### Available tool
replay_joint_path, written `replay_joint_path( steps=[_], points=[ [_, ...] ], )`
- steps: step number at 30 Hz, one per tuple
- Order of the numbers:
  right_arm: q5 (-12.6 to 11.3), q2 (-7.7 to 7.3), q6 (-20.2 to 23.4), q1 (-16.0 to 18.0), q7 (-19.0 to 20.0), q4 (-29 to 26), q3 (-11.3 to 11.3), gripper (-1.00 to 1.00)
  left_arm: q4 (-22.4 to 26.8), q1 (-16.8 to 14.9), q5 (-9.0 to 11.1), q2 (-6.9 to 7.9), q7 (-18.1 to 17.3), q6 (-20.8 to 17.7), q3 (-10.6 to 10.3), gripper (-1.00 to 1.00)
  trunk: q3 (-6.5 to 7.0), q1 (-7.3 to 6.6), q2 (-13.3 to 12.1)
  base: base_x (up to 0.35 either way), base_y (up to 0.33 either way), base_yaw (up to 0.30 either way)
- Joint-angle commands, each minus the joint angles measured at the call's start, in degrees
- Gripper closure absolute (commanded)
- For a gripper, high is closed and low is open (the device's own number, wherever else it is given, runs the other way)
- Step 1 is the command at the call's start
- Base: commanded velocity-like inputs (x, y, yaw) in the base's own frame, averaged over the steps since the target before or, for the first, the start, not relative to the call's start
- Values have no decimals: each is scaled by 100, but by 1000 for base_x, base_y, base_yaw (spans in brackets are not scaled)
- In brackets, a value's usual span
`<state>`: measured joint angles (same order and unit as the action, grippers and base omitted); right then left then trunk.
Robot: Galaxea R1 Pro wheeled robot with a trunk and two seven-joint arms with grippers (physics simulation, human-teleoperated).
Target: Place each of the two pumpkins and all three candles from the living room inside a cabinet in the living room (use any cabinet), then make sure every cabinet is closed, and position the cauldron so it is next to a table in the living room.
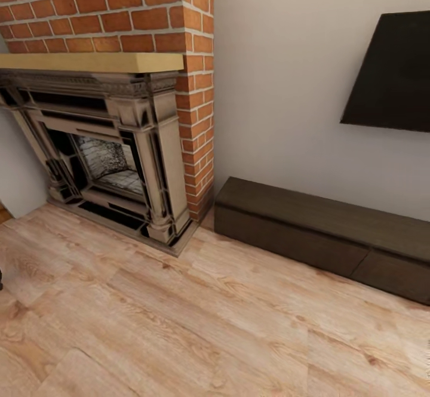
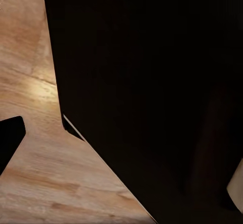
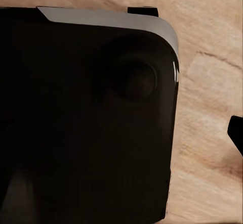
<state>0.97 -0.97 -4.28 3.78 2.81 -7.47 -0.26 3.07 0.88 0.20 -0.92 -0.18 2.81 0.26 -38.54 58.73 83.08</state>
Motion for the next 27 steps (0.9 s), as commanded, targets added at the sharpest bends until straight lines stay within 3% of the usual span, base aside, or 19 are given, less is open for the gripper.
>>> replay_joint_path(
  steps=[1, 16, 27],
  points=[
    [0, -2, -1, 0, 0, 0, 0, -100, -1, 0, 1, -2, 0, 0, 0, -100, 5, 0, 0, 0, 0, -278],
    [0, -2, -2, 0, 0, 0, 0, -100, -1, 0, -2, -5, 0, 0, 0, -100, 72, 0, 0, 39, 0, -278],
    [48, 5, -4, 0, -34, 11, 38, -100, -8, 0, -11, -4, -8, -9, -9, -100, 117, 0, 0, 299, 0, -215]
  ],
)
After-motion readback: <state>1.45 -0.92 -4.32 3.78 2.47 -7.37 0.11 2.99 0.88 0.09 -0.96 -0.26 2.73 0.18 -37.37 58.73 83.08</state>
